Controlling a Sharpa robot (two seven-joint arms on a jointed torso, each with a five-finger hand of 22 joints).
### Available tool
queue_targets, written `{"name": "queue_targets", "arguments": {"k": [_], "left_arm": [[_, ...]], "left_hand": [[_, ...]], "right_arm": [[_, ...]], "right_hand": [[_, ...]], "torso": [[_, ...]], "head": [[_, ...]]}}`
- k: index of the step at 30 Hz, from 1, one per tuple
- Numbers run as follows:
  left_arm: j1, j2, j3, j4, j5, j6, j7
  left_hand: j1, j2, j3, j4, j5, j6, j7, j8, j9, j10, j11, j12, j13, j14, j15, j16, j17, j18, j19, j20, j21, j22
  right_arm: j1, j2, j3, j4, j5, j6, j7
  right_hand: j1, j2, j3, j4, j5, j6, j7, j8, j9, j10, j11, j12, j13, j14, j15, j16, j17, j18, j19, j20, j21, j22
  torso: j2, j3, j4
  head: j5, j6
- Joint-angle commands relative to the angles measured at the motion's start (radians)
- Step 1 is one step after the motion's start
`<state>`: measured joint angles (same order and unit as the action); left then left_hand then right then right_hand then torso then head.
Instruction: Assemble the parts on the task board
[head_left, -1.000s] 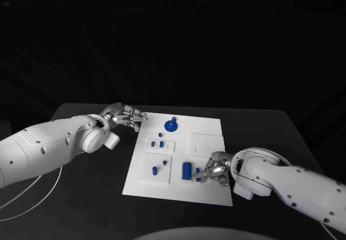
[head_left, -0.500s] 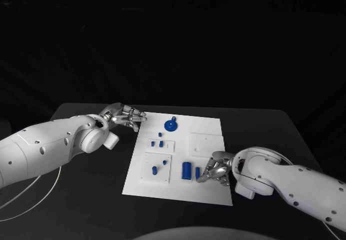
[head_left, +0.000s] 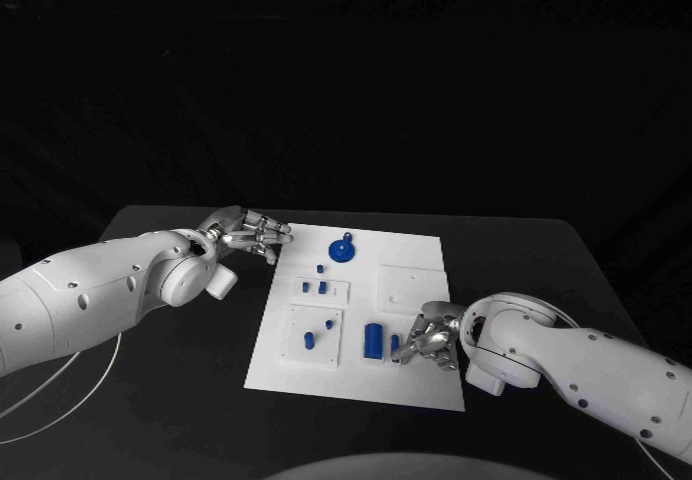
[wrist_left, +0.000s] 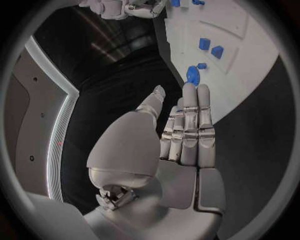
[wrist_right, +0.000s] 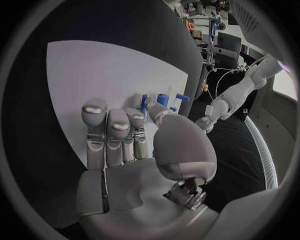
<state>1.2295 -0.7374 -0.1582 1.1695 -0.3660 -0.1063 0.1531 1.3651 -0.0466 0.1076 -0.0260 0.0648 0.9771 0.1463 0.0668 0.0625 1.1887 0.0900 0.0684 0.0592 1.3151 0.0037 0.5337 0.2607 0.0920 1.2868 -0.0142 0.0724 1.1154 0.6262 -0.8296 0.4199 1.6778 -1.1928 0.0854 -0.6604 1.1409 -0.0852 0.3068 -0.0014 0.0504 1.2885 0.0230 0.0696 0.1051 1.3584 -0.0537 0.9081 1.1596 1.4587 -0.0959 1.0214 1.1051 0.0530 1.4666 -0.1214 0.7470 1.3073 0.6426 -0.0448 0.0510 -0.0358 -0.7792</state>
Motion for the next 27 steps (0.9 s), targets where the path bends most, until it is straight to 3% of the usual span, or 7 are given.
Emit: {"name": "queue_targets", "arguments": {"k": [1,9,15,19,24,25,27], "left_arm": [[0.000,0.001,0.000,0.002,-0.001,0.012,0.002],[0.000,0.002,0.000,0.001,-0.001,0.011,0.004],[0.000,0.003,0.000,-0.002,-0.001,0.008,0.007],[0.000,0.004,0.000,-0.002,-0.001,0.008,0.008],[0.000,0.005,0.000,-0.003,-0.001,0.006,0.011],[0.000,0.005,0.000,-0.003,-0.001,0.006,0.012],[0.000,0.005,0.000,-0.003,-0.001,0.003,0.014]], "left_hand": [[-0.003,0.003,-0.003,0.003,-0.004,-0.006,-0.002,-0.003,-0.001,-0.006,0.001,0.000,0.002,0.001,0.005,-0.004,0.001,-0.001,-0.004,0.002,0.003,-0.001],[-0.004,0.003,-0.003,0.004,-0.004,-0.019,0.000,-0.005,-0.001,-0.007,0.001,0.000,0.002,0.002,0.005,-0.004,0.001,-0.001,-0.003,0.002,0.003,-0.002],[-0.004,0.003,-0.003,0.004,-0.004,-0.019,0.000,-0.005,-0.001,-0.007,0.001,0.000,0.002,0.002,0.005,-0.004,0.001,-0.001,-0.003,0.002,0.003,-0.002],[-0.004,0.003,-0.003,0.005,-0.004,-0.023,0.000,-0.004,-0.001,-0.006,0.001,0.000,0.002,0.002,0.005,-0.004,0.001,-0.001,-0.003,0.002,0.003,-0.002],[-0.004,0.003,-0.003,0.005,-0.004,-0.023,0.000,-0.004,-0.001,-0.006,0.001,0.000,0.002,0.002,0.005,-0.004,0.001,-0.001,-0.003,0.002,0.003,-0.002],[-0.004,0.003,-0.003,0.005,-0.004,-0.023,0.000,-0.004,-0.001,-0.006,0.001,0.000,0.002,0.002,0.005,-0.004,0.001,-0.001,-0.003,0.002,0.003,-0.002],[-0.006,0.003,-0.003,0.006,-0.004,-0.021,0.000,-0.004,-0.001,-0.005,0.001,0.000,0.002,0.002,0.005,-0.004,0.001,-0.001,-0.003,0.002,0.003,-0.002]], "right_arm": [[-0.002,0.003,-0.001,-0.004,-0.006,0.001,-0.001],[-0.002,0.002,-0.001,-0.009,-0.002,0.000,0.005],[-0.002,0.002,-0.001,-0.020,-0.015,-0.002,0.001],[-0.002,0.004,-0.002,-0.029,-0.024,-0.011,0.001],[-0.002,0.002,-0.002,-0.037,-0.015,-0.035,0.017],[-0.002,0.001,-0.002,-0.038,-0.010,-0.040,0.023],[-0.002,-0.002,-0.002,-0.041,0.008,-0.052,0.040]], "right_hand": [[-0.011,0.004,0.005,0.007,-0.002,-0.005,-0.001,-0.005,-0.005,0.005,-0.001,-0.007,0.001,0.003,-0.003,-0.001,0.001,-0.010,0.046,-0.003,-0.001,0.087],[-0.015,-0.006,0.013,0.016,-0.001,-0.006,-0.001,-0.005,-0.005,0.006,-0.001,-0.005,0.003,0.003,-0.003,-0.004,0.000,-0.009,0.046,-0.002,-0.003,0.086],[0.021,0.008,0.028,-0.025,0.001,-0.005,-0.002,-0.005,0.000,0.006,-0.002,-0.001,0.005,0.004,-0.002,0.000,0.002,-0.009,0.046,0.000,0.001,0.087],[-0.003,0.022,0.036,-0.059,0.001,-0.006,-0.003,-0.006,0.005,0.005,-0.001,0.001,0.004,0.004,-0.002,0.001,0.001,-0.009,0.046,0.000,0.002,0.087],[-0.056,-0.024,0.005,-0.001,-0.001,-0.005,0.000,-0.005,0.005,0.004,0.001,-0.003,0.001,0.003,-0.001,-0.003,-0.003,-0.007,0.046,0.000,0.000,0.087],[-0.046,-0.041,-0.007,0.036,0.002,-0.006,-0.002,-0.005,0.006,0.005,0.001,-0.004,0.000,0.002,-0.001,-0.005,-0.004,-0.006,0.046,0.000,-0.002,0.086],[-0.040,-0.064,-0.100,0.102,0.029,-0.012,0.007,-0.005,0.011,0.001,0.005,-0.007,-0.004,0.001,0.000,-0.012,-0.012,-0.004,0.045,0.002,-0.010,0.084]], "torso": [[-0.001,-0.0004,-0.0008],[0.000,0.0002,-0.0006],[0.001,0.0000,0.0000],[0.000,0.0002,0.0003],[0.000,-0.0003,0.0007],[0.000,-0.0003,0.0007],[0.000,-0.0001,0.0006]], "head": [[0.001,0.000],[-0.001,0.003],[-0.004,0.003],[-0.004,0.005],[-0.006,0.008],[-0.006,0.009],[-0.006,0.011]]}}
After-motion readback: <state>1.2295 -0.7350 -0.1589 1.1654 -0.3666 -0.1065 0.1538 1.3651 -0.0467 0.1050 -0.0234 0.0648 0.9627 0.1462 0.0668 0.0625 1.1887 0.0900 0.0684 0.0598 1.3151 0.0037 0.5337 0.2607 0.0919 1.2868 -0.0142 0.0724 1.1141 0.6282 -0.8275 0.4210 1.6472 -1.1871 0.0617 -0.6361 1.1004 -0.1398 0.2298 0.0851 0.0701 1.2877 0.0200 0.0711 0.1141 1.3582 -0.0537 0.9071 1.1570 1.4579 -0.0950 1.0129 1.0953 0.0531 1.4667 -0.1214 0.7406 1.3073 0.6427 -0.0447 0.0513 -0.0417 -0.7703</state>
